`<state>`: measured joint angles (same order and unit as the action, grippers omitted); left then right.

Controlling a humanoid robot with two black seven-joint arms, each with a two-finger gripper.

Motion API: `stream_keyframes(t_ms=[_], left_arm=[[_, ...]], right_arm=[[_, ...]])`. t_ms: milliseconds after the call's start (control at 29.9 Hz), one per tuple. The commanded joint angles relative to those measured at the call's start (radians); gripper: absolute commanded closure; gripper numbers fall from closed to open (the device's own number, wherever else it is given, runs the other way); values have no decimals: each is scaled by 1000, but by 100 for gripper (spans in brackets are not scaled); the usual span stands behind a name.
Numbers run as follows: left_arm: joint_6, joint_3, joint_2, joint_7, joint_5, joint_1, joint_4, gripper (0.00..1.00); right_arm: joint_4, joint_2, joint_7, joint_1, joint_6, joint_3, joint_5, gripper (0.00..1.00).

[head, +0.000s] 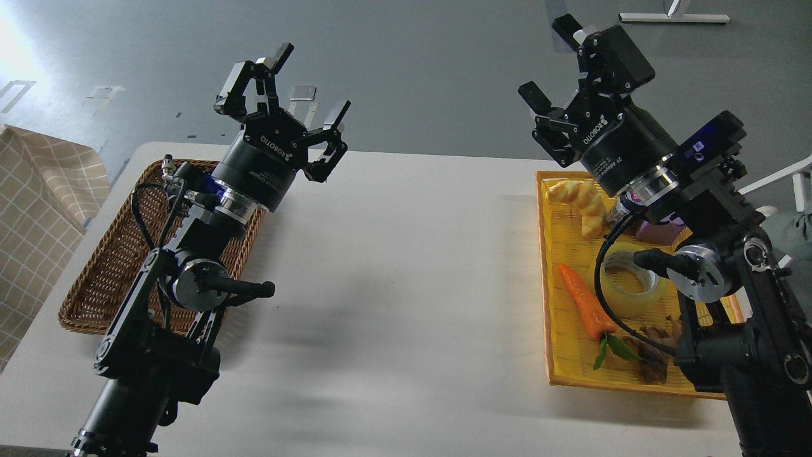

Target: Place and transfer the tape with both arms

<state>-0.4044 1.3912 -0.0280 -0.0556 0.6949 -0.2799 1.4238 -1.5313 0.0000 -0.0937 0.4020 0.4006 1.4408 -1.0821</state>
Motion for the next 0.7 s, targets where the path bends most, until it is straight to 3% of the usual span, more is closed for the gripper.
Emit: stream_keyframes(t_ms=[0,668], left_arm=[[1,-4,3,-1,2,4,6,2],[1,-3,6,-9,2,19,35,2]], right_arm=[[-12,0,0,0,0,0,-1,0],[-29,0,9,1,58,3,34,0]])
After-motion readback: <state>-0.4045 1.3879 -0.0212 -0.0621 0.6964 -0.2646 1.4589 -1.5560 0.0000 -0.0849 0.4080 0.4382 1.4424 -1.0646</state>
